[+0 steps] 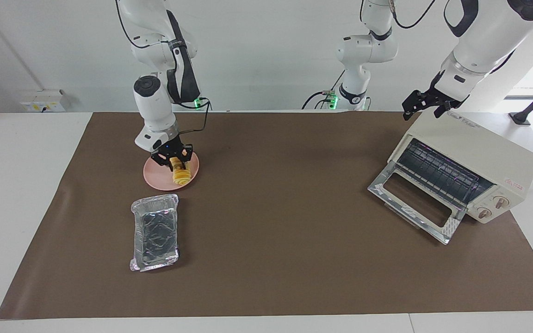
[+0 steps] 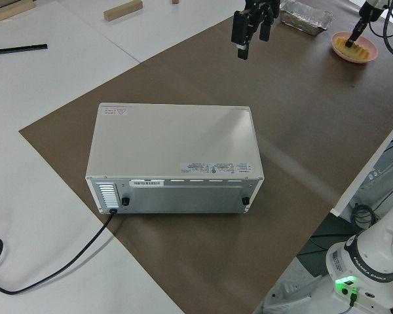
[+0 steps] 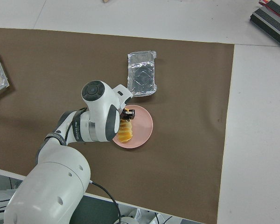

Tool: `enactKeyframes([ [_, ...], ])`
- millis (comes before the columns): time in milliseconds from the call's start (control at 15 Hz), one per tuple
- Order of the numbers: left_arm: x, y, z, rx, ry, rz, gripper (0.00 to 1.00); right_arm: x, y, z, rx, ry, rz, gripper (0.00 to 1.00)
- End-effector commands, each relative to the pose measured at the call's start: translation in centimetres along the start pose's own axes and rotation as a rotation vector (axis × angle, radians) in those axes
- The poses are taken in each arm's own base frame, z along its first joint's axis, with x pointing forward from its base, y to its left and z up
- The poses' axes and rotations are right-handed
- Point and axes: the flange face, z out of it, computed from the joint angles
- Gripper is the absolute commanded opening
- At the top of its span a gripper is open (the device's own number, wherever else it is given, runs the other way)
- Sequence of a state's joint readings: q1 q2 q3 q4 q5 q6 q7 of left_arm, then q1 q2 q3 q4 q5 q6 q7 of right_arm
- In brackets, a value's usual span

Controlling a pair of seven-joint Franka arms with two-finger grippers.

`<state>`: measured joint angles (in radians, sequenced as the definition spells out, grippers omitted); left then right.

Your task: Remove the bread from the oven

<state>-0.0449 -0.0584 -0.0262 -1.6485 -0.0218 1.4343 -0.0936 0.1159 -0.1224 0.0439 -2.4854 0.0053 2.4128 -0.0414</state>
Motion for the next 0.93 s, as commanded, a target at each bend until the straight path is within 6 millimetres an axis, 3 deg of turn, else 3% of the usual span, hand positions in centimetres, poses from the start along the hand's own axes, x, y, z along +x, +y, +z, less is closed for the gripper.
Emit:
enactKeyframes([
  [0,-0.7,-0.3,0.0,0.012,0.016,-0.001,1.0,2.6,0.4,-5.6,0.013,-0.038,0.018,1.0],
  [200,-0.7,-0.3,0.0,0.012,0.016,-0.001,1.0,4.9,2.0,-11.5,0.015,-0.052,-0.012,1.0],
  [533,-0.7,-0.3,0.0,0.012,0.016,-0.002,1.0,6.2,8.6,-20.3,0.018,-0.048,-0.019,1.0],
  [800,-0.7,-0.3,0.0,0.012,0.016,-0.001,1.0,6.0,10.1,-27.6,0.033,-0.101,0.009,1.0],
  [867,-0.7,-0.3,0.0,0.012,0.016,-0.002,1.0,6.1,10.4,-28.7,0.039,-0.117,0.013,1.0],
])
